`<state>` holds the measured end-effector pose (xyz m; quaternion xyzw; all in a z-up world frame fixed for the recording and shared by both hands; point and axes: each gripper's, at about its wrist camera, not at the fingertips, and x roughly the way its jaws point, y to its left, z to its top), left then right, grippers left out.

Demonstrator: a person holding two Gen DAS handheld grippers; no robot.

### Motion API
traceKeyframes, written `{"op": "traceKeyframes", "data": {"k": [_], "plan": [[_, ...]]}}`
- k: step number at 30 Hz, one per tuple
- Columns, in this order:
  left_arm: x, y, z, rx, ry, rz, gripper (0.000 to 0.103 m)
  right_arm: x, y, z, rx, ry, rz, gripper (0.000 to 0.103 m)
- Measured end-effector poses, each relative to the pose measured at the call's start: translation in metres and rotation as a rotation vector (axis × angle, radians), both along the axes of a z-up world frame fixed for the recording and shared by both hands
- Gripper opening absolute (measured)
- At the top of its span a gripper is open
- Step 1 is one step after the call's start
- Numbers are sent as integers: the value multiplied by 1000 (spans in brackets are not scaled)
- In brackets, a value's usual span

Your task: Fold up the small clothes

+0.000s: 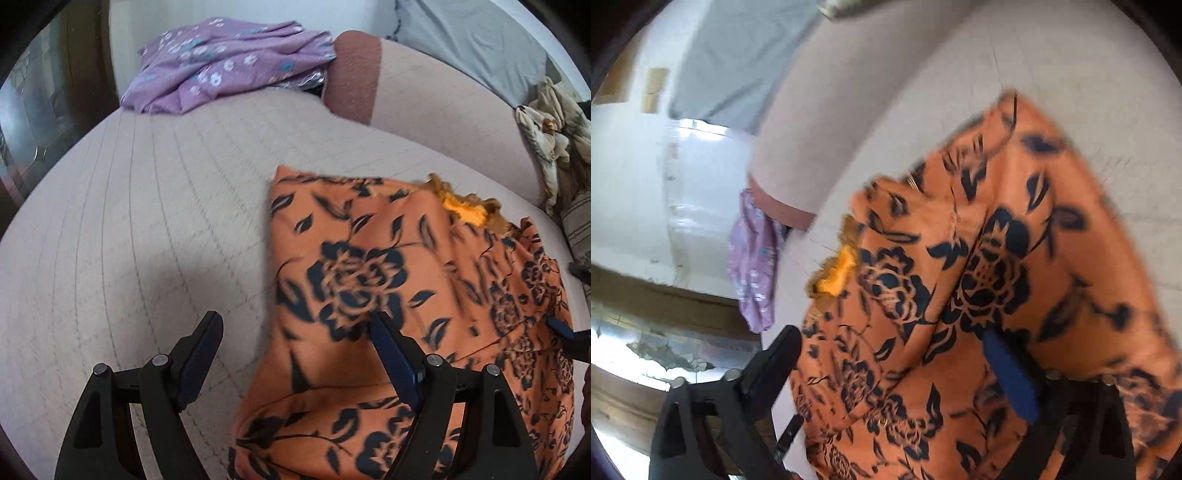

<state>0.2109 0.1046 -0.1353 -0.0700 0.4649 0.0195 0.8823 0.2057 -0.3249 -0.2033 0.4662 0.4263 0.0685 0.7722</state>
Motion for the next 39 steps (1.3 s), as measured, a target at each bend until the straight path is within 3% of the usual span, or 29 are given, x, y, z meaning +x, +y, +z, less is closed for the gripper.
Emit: {"op": "traceKeyframes", "data": {"k": [1,4,9,11,12,13,15,17,20,21,23,24,26,27,28,32,33,34,35,36,38,39], "plan": [[-1,3,-4,-6,4,0,83,5,4,-5,-1,23,-2,79],[-6,6,-8,-12,-18,-1,83,13,16,-4,-13,14,4,63],[-9,10,-7,-29,-41,-1,83,12,35,8,-75,-9,9,63],[-8,7,-10,-20,-46,-2,83,20,37,-1,-89,29,14,63],[-8,7,-10,-18,-45,-2,83,27,39,-7,-103,45,26,47],[-8,6,-10,-18,-45,-3,83,34,42,-12,-118,58,26,14],[-9,6,-10,-18,-49,-5,84,39,37,-12,-111,70,-1,8],[-13,5,-11,-14,-52,-9,85,31,43,18,-202,-13,-11,6],[-12,4,-11,-2,-52,-13,86,-4,67,78,-470,-184,-42,6],[-12,4,-11,4,-48,-14,86,-15,69,76,-525,-172,-78,9],[-11,0,-12,29,-41,-17,87,-9,75,33,-595,-16,-18,37],[-11,1,-11,29,-42,-18,87,-5,70,9,-543,67,37,47],[-12,3,-12,19,-49,-17,87,-23,49,4,-398,-40,-29,55],[-12,2,-12,21,-49,-19,88,-29,40,7,-360,-49,-67,72],[-11,1,-13,29,-46,-22,88,-35,27,10,-291,-74,-110,79],[-11,-2,-13,43,-48,-32,91,-35,-16,0,-112,-85,-198,79],[-12,-1,-14,40,-49,-32,91,-30,-27,-8,-41,-81,-208,73],[-12,-1,-14,37,-50,-33,91,-25,-32,-13,-12,-65,-201,43],[-12,-1,-14,36,-51,-34,92,-21,-34,-13,-6,-54,-189,26],[-12,-1,-14,38,-52,-35,92,-16,-32,-7,-39,-56,-163,15],[-12,-2,-14,38,-54,-37,93,-7,-17,18,-167,-88,-104,14],[-12,-1,-15,38,-54,-38,93,-5,-3,37,-314,-109,-70,14]]}}
